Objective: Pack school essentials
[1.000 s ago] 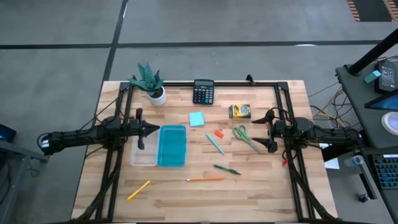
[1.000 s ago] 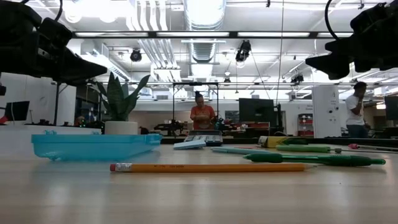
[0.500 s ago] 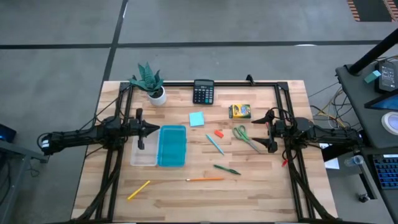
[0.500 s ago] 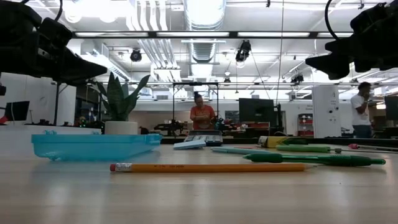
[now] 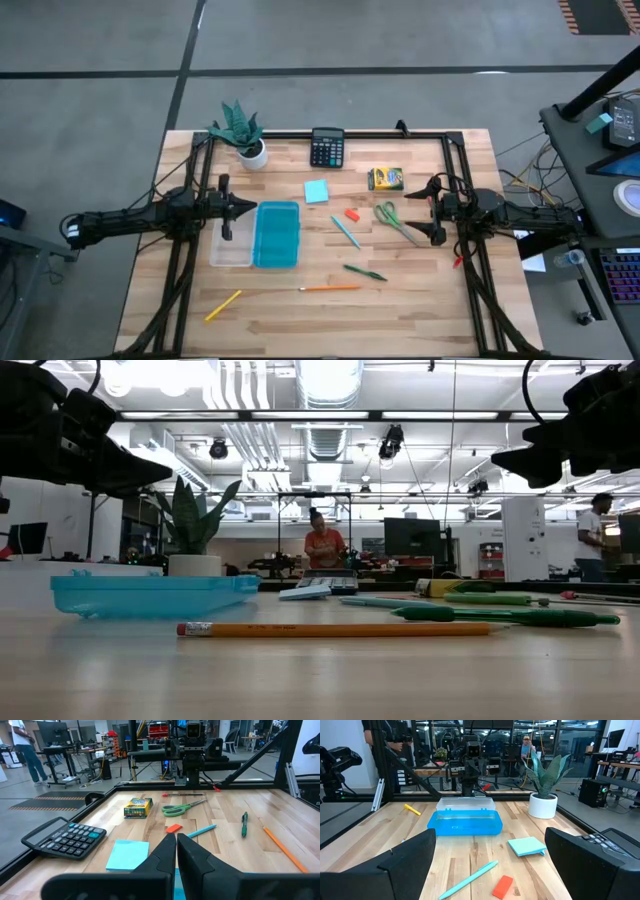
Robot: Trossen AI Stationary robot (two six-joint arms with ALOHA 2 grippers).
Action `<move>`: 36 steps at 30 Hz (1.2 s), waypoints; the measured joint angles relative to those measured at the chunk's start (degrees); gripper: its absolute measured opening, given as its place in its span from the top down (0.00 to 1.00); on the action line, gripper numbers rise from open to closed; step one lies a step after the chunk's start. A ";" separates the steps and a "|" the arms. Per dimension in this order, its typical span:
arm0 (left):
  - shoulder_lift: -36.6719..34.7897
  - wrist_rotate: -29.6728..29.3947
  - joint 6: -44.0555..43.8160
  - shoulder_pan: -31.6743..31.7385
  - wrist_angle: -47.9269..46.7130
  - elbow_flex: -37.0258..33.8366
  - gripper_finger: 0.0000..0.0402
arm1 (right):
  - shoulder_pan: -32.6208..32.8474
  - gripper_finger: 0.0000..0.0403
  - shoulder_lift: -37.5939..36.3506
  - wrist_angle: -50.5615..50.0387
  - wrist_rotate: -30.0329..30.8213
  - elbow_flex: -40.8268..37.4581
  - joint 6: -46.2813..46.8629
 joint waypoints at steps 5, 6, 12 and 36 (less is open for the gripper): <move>0.00 0.00 0.01 0.00 -0.02 0.00 1.00 | -0.01 0.10 -0.02 0.00 0.01 0.00 0.00; 0.00 0.00 0.00 0.00 -0.02 0.00 1.00 | -0.01 0.10 -0.02 0.00 -0.01 0.00 0.00; 0.00 0.00 0.02 0.00 0.00 0.00 1.00 | -0.01 0.10 0.00 -0.02 0.00 0.01 0.00; 0.04 1.21 -14.29 -0.11 4.98 0.00 1.00 | 0.13 0.10 -0.01 1.69 -2.05 -0.07 17.14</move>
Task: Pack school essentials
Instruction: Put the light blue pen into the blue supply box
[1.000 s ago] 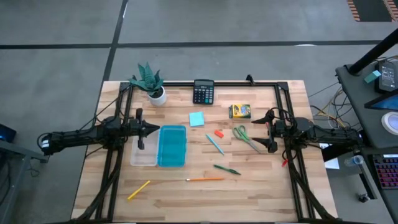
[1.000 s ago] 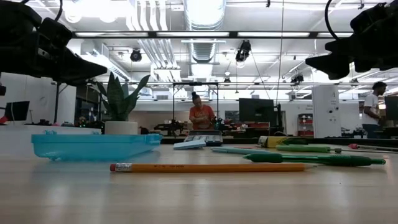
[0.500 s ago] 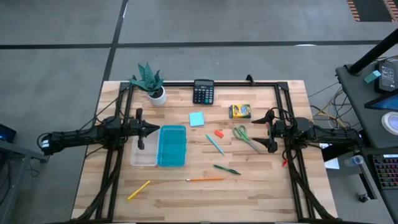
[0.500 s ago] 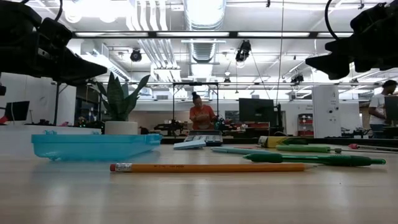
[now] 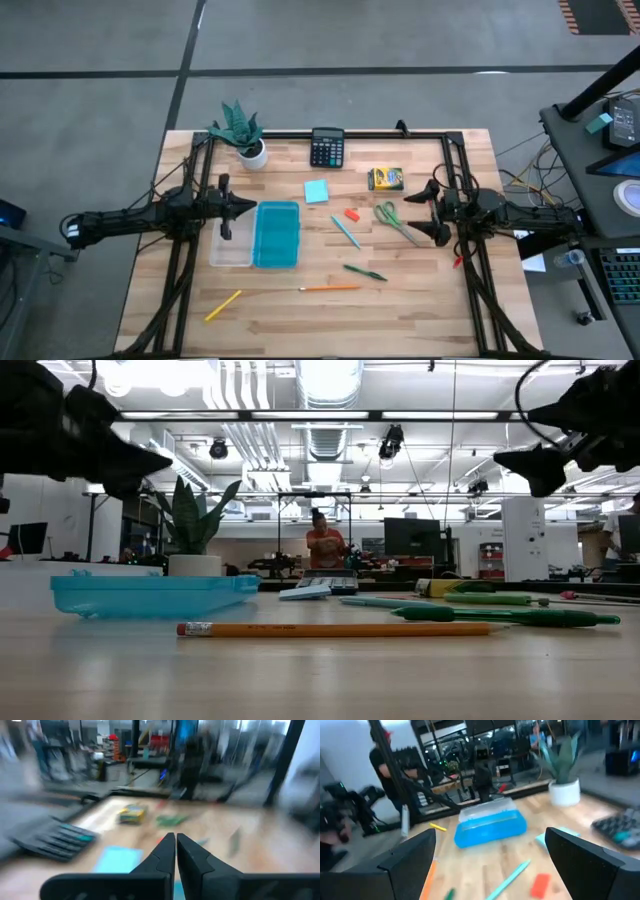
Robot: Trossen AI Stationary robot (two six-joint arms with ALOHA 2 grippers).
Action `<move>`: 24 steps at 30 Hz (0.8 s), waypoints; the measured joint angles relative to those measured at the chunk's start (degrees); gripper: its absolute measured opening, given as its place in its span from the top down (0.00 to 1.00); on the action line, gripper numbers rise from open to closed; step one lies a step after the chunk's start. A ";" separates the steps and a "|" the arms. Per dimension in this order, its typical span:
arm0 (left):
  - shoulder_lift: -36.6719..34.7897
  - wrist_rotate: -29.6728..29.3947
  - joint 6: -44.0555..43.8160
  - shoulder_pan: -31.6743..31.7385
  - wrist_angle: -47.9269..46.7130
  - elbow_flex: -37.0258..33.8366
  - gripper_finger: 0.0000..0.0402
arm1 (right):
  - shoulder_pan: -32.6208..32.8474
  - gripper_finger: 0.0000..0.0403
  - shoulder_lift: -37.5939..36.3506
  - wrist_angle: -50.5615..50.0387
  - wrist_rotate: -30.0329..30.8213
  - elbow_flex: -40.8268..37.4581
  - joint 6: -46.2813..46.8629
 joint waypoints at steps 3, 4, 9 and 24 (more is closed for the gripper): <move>-0.02 0.19 -12.87 0.00 7.62 0.00 1.00 | -0.02 0.10 0.16 0.05 0.26 0.00 5.61; -0.02 0.21 -13.53 0.00 10.65 0.00 1.00 | -0.01 0.10 0.22 0.07 0.25 0.00 6.68; -0.17 0.19 -13.62 0.00 19.79 0.00 1.00 | -0.01 0.10 0.31 0.01 0.25 0.00 6.88; 0.51 -4.65 -9.58 0.00 25.28 0.00 1.00 | -0.01 0.10 0.31 0.47 0.27 0.00 6.85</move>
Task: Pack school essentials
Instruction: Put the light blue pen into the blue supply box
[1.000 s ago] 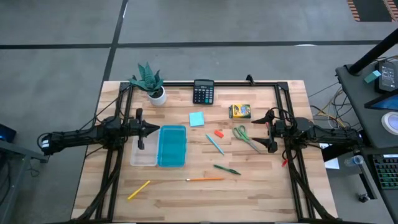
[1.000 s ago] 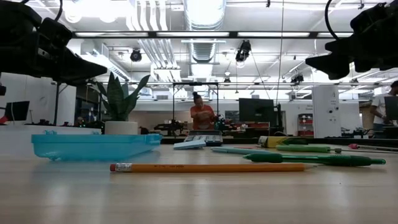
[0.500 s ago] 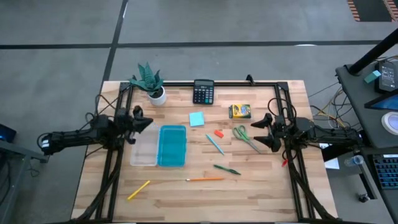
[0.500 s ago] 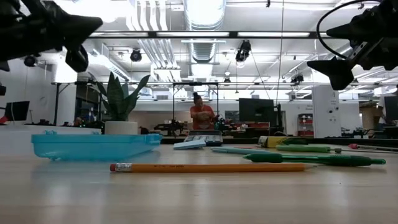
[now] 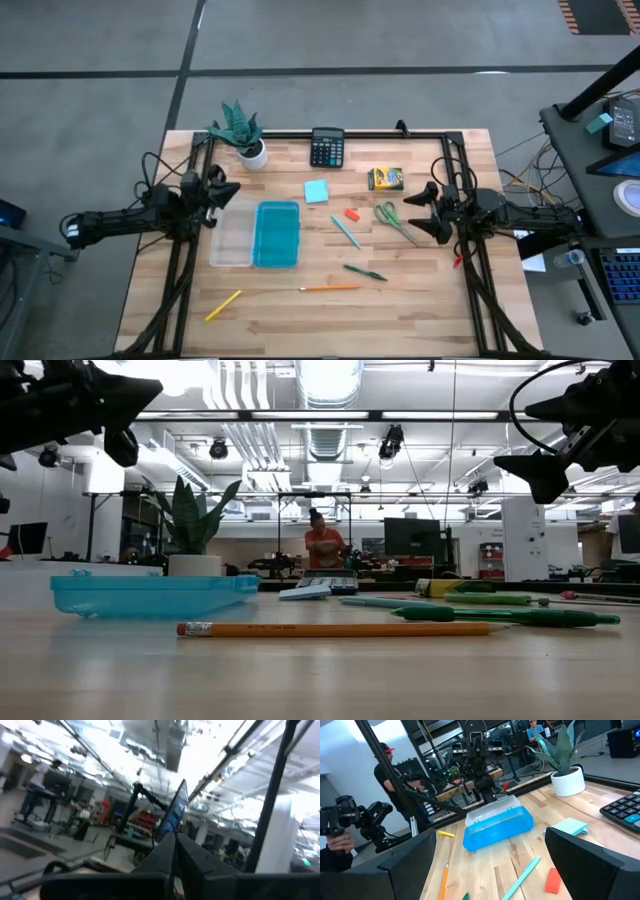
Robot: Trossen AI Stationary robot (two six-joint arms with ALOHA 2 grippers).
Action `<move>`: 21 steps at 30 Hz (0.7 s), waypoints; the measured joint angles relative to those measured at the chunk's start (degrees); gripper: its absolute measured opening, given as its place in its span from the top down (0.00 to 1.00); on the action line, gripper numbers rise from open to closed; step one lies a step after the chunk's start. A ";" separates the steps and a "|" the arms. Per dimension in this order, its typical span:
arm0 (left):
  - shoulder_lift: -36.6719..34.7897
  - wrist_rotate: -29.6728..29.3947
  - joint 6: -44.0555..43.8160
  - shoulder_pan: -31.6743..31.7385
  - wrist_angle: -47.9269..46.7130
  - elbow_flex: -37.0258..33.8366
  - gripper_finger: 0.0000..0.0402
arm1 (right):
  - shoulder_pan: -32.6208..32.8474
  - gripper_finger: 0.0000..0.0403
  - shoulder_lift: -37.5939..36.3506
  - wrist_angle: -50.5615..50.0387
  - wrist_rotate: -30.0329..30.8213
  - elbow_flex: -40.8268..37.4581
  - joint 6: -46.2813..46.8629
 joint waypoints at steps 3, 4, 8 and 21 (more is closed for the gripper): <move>0.67 -0.21 1.75 0.00 3.03 0.00 1.00 | -0.02 0.10 0.00 0.02 1.32 0.02 -0.59; 0.98 -0.22 2.71 0.00 4.12 0.00 1.00 | 0.00 0.10 0.04 0.11 3.20 0.00 -0.69; 2.48 -0.30 5.99 0.00 8.71 -0.01 1.00 | -0.02 0.10 0.04 2.37 17.26 0.04 -7.12; 8.27 -1.62 6.40 0.00 11.71 -0.02 1.00 | -0.13 0.10 0.03 8.63 69.45 0.11 -12.09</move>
